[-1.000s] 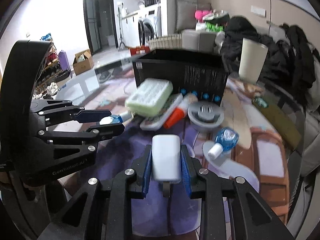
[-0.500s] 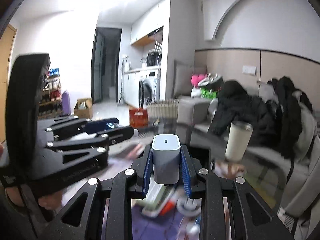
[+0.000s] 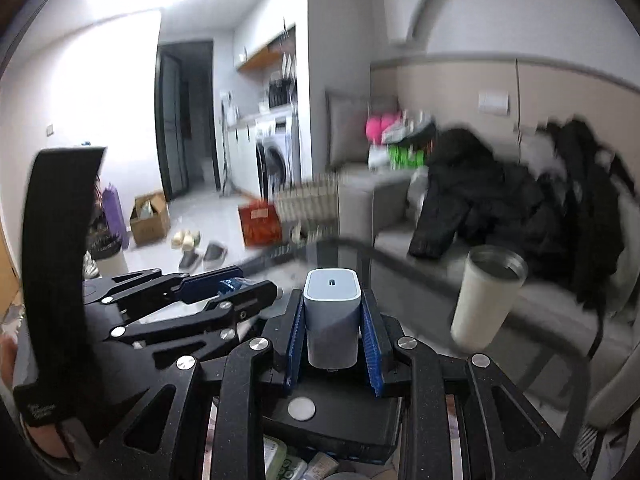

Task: Organize rigid objects
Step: 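Lower the charger and tape into the black box and open both tools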

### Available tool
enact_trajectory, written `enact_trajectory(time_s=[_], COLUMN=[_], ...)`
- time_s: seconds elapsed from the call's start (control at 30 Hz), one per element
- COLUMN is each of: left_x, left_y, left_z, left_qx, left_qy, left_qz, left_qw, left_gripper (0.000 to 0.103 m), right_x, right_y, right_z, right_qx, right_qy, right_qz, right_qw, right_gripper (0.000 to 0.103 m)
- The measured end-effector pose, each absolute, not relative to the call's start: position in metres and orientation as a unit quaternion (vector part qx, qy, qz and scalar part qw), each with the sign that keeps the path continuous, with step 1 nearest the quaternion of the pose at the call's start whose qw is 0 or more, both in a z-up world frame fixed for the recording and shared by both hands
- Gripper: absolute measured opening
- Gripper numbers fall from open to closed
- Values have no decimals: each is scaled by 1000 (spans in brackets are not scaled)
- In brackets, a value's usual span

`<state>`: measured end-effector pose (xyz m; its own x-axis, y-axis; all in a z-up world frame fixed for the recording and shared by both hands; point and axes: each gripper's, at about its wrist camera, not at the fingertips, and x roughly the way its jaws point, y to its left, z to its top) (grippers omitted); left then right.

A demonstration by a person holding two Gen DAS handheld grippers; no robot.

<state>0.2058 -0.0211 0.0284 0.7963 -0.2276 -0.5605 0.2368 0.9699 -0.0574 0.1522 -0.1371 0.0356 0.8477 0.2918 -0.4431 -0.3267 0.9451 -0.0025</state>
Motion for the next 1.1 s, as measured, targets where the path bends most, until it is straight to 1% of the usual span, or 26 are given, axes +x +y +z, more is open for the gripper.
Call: enact_trajectory(time_s=[0.07, 0.2, 0.37, 0.5, 0.63, 0.9, 1.1], left_x=[221, 237, 242, 241, 238, 239, 237], left_y=[-28, -33, -41, -41, -43, -39, -36], left_z=[12, -11, -32, -46, -48, -47, -46], left_qx=[5, 8, 27, 47, 52, 56, 49], left_qy=[348, 400, 438, 463, 469, 466, 462], left_qz=[-125, -116, -115, -110, -110, -112, -117], left_qw=[929, 909, 891, 878, 875, 876, 878], left_gripper=[28, 28, 28, 28, 28, 29, 31], right_x=[177, 212, 228, 232, 234, 236, 237], right_y=[-140, -148, -145, -146, -147, -145, -148], right_z=[22, -8, -31, -46, -54, -59, -59], right_qx=[-23, -3, -18, -30, -33, -29, -20], right_qy=[270, 357, 407, 434, 450, 458, 460], right_qz=[158, 157, 156, 159, 157, 156, 159], right_qw=[950, 921, 900, 886, 879, 875, 873], right_gripper=[26, 26, 26, 26, 26, 26, 27])
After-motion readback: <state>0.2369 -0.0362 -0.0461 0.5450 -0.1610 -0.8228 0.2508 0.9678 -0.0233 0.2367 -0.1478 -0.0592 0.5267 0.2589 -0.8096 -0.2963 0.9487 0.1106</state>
